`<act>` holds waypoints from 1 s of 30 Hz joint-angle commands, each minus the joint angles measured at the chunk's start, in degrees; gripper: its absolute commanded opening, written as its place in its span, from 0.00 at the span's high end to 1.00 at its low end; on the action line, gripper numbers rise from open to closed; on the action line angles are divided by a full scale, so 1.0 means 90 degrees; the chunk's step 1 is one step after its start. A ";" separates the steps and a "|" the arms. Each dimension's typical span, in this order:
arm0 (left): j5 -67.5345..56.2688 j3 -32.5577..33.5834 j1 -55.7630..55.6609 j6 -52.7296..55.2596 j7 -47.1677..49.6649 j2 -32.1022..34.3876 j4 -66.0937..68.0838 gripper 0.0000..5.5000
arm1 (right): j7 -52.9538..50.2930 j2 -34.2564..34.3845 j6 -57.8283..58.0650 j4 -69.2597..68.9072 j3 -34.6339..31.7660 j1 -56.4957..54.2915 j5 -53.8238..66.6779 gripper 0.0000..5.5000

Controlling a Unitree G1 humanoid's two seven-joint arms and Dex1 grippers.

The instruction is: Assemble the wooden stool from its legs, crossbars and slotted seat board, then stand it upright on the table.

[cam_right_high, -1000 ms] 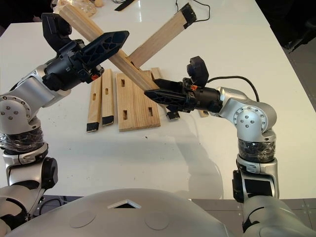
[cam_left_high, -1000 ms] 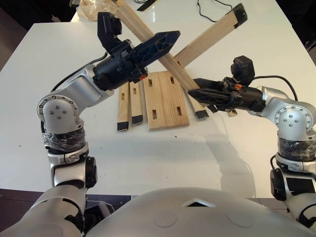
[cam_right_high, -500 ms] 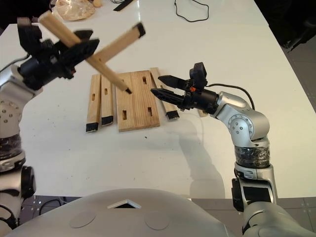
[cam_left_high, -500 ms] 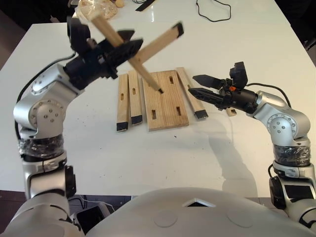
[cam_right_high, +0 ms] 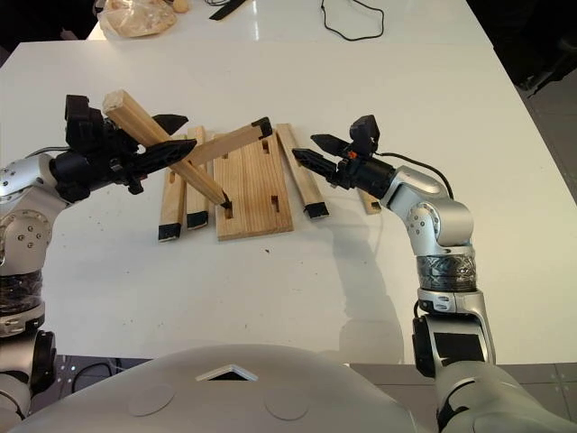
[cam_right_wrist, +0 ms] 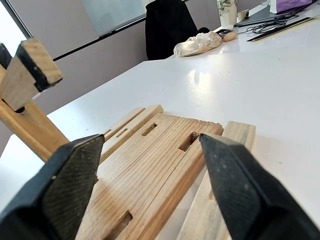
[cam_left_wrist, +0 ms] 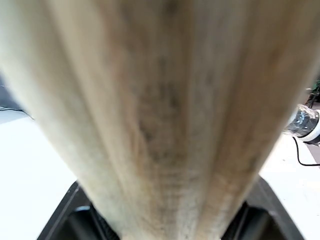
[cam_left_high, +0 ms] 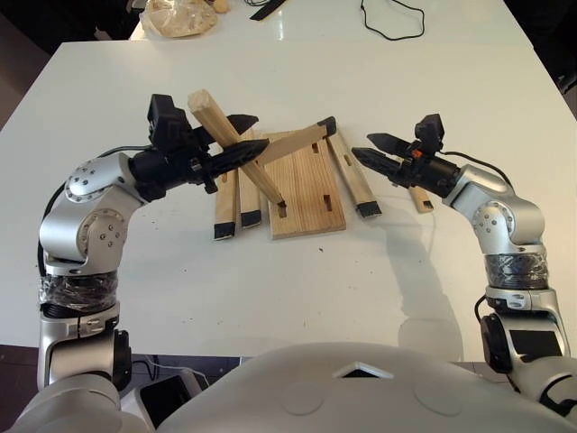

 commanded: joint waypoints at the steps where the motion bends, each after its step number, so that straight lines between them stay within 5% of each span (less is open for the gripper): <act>1: 0.0202 -0.0160 0.0142 -0.0033 -0.0206 0.0058 -0.0060 0.63 | -0.0176 0.0074 -0.0097 0.0188 -0.0193 -0.0204 -0.0077 0.36; 30: 0.0626 -0.0458 -0.0348 -0.0315 -0.0901 0.0021 0.0667 0.63 | -0.0101 0.0202 -0.0535 0.0719 -0.0383 -0.0416 -0.0327 0.36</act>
